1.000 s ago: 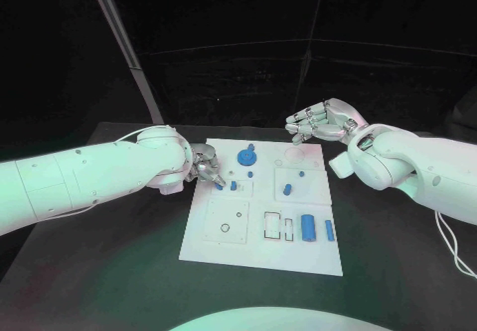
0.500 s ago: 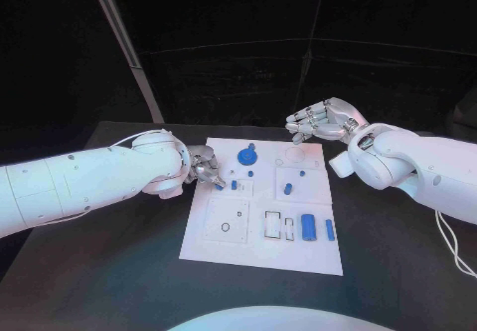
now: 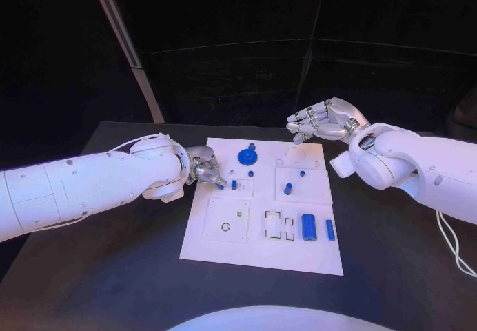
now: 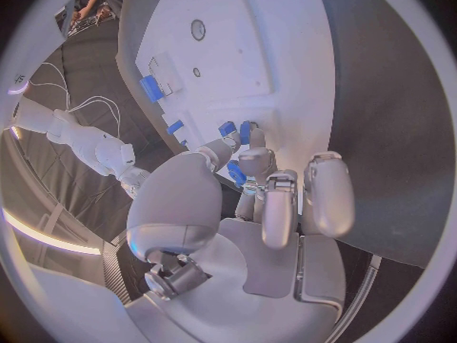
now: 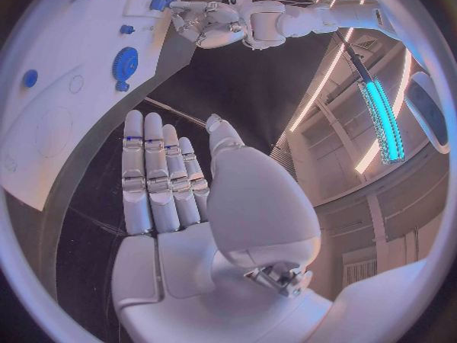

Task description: Assemble the parts on the task board

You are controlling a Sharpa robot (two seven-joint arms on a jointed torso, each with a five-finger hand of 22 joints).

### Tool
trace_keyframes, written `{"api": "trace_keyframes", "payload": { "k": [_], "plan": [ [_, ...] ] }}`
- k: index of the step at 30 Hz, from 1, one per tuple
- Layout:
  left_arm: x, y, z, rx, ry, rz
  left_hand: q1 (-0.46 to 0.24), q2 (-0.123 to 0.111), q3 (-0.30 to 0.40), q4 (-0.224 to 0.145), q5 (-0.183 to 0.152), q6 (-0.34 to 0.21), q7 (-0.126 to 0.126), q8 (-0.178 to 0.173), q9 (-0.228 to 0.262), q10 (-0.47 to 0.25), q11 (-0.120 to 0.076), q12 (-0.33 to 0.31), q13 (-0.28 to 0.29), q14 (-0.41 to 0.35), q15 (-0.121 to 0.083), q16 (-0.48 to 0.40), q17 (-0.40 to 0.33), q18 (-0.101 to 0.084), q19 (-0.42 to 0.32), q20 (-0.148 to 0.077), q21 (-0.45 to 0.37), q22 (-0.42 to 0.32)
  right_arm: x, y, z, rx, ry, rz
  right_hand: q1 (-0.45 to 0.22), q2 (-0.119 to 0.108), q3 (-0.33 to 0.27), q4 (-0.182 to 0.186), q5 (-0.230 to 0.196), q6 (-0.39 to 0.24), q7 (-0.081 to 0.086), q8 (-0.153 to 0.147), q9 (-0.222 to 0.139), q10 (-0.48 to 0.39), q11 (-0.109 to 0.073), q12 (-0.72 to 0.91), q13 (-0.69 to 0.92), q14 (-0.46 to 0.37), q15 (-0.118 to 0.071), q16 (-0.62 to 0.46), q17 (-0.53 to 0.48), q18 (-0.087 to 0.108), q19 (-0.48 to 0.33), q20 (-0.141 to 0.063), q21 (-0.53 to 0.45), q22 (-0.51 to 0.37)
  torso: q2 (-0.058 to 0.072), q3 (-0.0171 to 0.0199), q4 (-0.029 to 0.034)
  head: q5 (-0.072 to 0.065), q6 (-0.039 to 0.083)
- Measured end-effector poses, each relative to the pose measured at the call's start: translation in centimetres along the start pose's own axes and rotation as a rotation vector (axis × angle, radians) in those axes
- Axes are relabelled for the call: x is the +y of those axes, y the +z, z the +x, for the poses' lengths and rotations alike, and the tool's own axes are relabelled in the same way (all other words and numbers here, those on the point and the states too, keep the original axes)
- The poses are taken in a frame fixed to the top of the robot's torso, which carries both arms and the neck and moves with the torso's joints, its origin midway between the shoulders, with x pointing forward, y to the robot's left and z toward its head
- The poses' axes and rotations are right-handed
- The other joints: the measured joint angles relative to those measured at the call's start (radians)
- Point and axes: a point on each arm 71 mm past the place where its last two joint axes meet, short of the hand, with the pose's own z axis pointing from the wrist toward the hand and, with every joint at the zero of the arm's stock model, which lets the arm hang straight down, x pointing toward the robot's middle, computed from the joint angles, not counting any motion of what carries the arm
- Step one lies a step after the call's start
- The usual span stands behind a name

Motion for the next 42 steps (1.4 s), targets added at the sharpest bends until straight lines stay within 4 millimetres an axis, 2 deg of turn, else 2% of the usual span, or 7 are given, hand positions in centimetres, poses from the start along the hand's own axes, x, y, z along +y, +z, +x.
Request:
{"api": "trace_keyframes", "payload": {
  "k": [15, 42],
  "plan": [
    [0.23, 0.67, -0.20, -0.026, 0.011, -0.010, -0.005, -0.005, 0.000, 0.000, 0.004, 0.001, -0.001, 0.003, 0.001, 0.002, -0.001, 0.000, -0.004, 0.000, 0.000, 0.000, 0.000, 0.000, 0.000, 0.000, 0.004, 0.000, -0.02, 0.02, -0.02, 0.000, 0.000, 0.000, 0.000, 0.000, 0.000, 0.000, 0.000, 0.000, 0.000, 0.000, 0.000, 0.000, 0.000, 0.000, 0.000, 0.000, 0.000, 0.000, 0.000, 0.000, 0.000, 0.000, 0.000, 0.000, 0.001, -0.0002, -0.0010, -0.001, -0.002],
    [0.20, 0.75, -0.21, -0.002, 0.045, -0.010, 0.001, -0.011, 0.000, 0.000, 0.003, 0.002, -0.001, 0.008, 0.001, 0.005, -0.005, 0.001, 0.007, 0.000, 0.000, 0.000, 0.000, 0.000, 0.000, 0.000, 0.004, 0.002, -0.04, 0.07, 0.03, 0.005, 0.001, 0.000, 0.000, 0.000, 0.000, 0.000, 0.000, 0.000, 0.000, 0.000, 0.000, 0.000, 0.000, 0.000, 0.000, 0.000, 0.000, 0.000, 0.000, 0.000, 0.000, 0.000, 0.000, 0.000, 0.000, 0.0003, -0.0006, -0.002, -0.008]
  ]
}}
